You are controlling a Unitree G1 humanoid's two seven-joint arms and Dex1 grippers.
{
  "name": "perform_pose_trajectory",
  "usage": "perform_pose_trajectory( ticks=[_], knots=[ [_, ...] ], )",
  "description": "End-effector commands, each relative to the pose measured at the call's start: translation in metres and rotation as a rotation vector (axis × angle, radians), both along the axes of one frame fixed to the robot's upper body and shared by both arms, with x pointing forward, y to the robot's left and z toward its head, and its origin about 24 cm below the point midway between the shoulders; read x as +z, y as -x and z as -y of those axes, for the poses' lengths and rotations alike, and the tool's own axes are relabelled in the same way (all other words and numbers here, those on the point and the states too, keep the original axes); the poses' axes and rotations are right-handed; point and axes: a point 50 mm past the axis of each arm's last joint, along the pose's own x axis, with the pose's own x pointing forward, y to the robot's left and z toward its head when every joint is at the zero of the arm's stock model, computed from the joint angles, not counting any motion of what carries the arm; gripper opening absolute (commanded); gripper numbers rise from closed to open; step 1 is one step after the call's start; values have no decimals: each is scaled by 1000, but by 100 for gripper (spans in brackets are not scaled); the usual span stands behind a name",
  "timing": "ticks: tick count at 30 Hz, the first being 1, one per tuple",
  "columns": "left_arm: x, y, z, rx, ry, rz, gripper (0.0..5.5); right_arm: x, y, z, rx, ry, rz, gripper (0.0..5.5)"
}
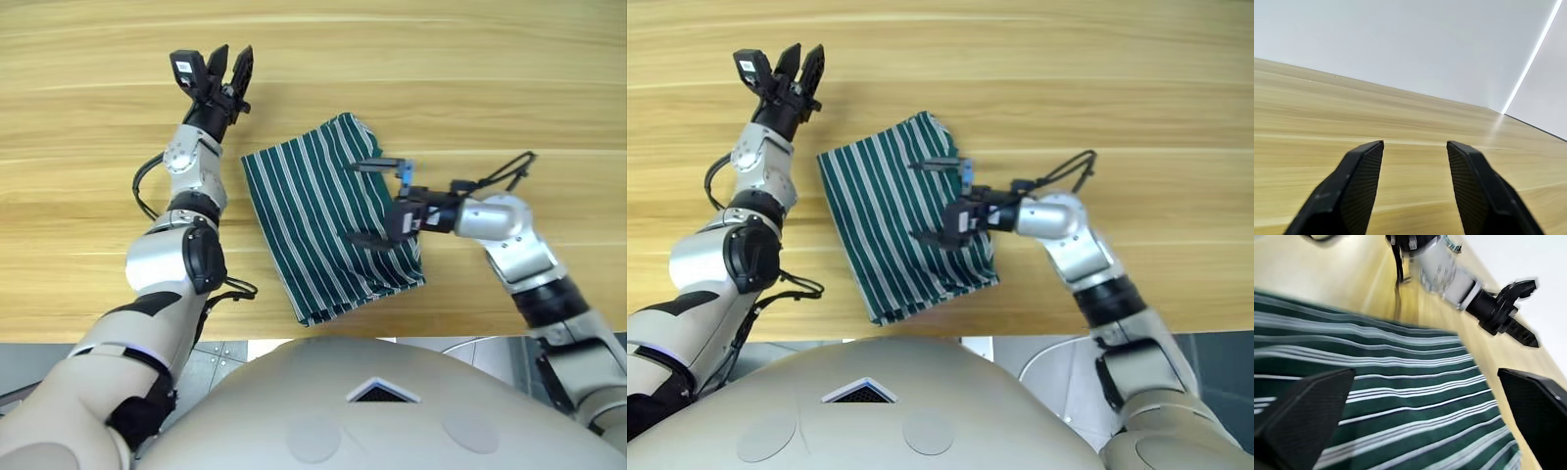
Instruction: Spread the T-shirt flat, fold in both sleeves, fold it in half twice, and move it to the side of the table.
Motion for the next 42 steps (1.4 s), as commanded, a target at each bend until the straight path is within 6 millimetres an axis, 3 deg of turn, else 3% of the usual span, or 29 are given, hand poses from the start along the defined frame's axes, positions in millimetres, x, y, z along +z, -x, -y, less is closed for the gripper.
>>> perform_pose_trajectory(
  ticks=[1,5,8,10,14,18,23,28,37,42],
  knots=[
    [1,0,-1,-1,-6,6,240,-11,-21,-21,5,36,5,537],
    [0,0,0,-3,-6,3,240,-28,-47,-31,-97,20,-38,537],
    [-1,1,1,-5,-4,3,240,-45,-79,-16,-378,117,82,537],
    [-2,2,1,-6,-4,5,240,-54,-90,-3,-508,194,180,537],
    [-1,2,1,-7,-2,13,240,-66,-92,19,-656,229,252,537],
    [-2,3,2,-11,1,18,240,-69,-85,27,-669,193,262,537],
    [-2,4,7,-26,1,25,240,-57,-61,18,-443,46,190,537],
    [-3,4,8,-36,-1,32,240,-41,-36,22,-302,-22,97,537],
    [-3,6,14,-65,-24,54,240,-15,-28,17,-302,-119,69,537],
    [8,14,20,-217,-97,210,240,21,-36,25,-375,-283,121,537]
  ],
)
